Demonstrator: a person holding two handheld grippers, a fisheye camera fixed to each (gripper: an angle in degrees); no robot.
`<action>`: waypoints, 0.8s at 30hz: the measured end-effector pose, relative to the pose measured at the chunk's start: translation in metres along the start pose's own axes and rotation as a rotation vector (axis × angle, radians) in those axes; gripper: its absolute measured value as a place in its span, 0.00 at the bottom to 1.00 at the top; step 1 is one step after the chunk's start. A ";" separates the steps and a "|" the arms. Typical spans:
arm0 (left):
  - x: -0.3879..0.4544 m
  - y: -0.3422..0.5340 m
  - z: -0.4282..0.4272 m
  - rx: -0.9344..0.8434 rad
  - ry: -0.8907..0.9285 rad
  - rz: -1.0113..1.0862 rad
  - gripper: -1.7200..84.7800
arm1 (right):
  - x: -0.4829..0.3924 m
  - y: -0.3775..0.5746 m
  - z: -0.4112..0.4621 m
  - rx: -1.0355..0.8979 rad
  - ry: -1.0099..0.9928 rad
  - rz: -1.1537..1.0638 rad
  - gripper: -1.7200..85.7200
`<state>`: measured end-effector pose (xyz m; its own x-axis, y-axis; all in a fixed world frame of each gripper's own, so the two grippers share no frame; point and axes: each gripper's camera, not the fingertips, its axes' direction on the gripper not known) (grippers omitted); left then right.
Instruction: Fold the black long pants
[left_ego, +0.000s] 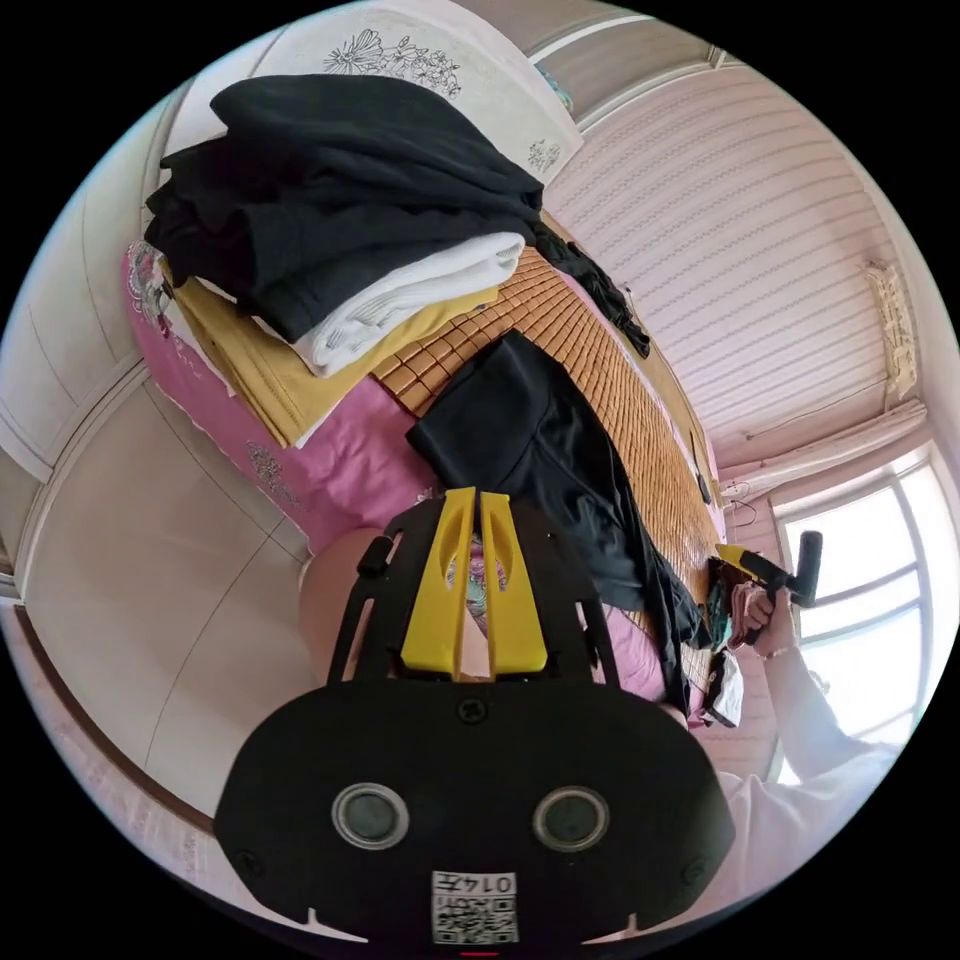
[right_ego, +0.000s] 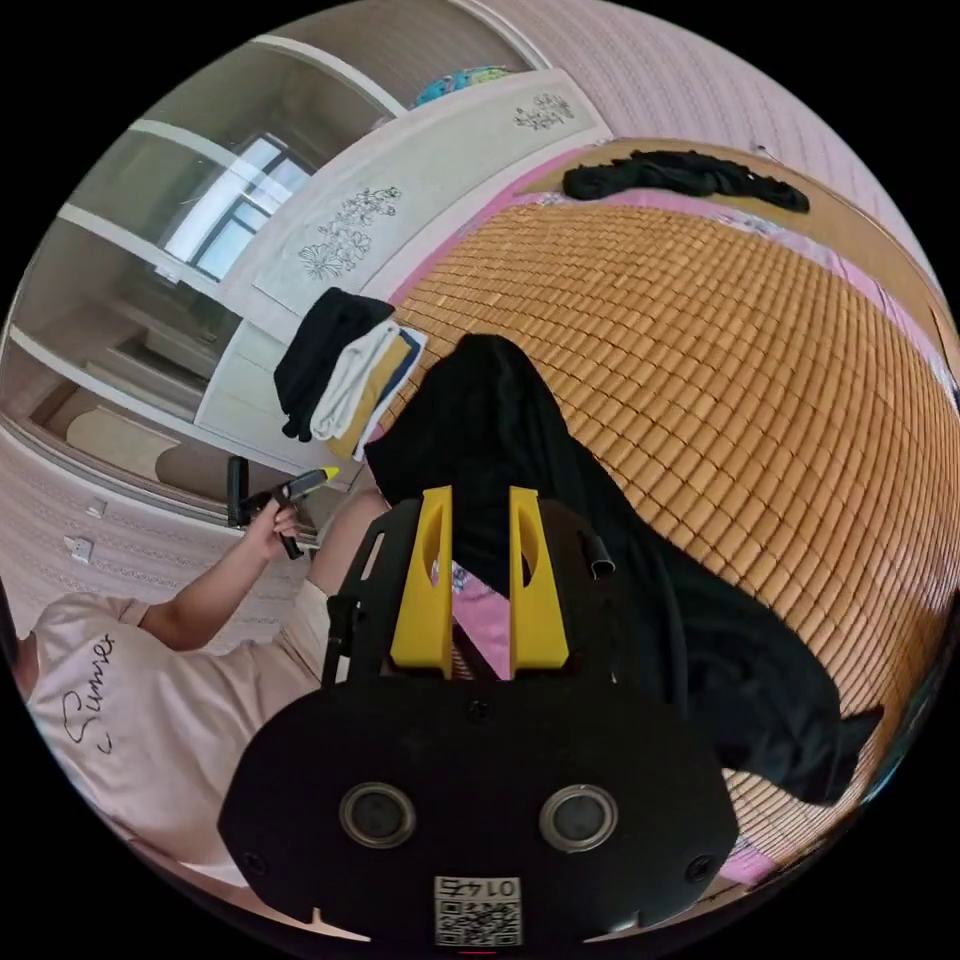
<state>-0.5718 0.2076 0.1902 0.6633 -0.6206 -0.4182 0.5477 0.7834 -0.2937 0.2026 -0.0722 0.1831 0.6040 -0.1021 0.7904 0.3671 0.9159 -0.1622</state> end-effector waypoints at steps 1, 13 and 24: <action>0.006 0.000 0.002 -0.013 0.000 0.031 0.01 | 0.029 0.034 -0.009 0.001 0.020 0.095 0.12; 0.115 -0.008 0.084 -0.162 0.034 0.370 0.09 | 0.148 0.277 -0.090 0.272 0.338 0.875 0.16; 0.188 0.031 0.184 -0.381 -0.192 0.647 0.15 | 0.197 0.308 -0.093 0.188 0.306 1.005 0.16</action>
<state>-0.3361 0.1095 0.2610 0.8872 -0.0030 -0.4614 -0.1692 0.9281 -0.3316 0.5001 0.1539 0.2340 0.7303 0.6644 0.1587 -0.4975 0.6765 -0.5430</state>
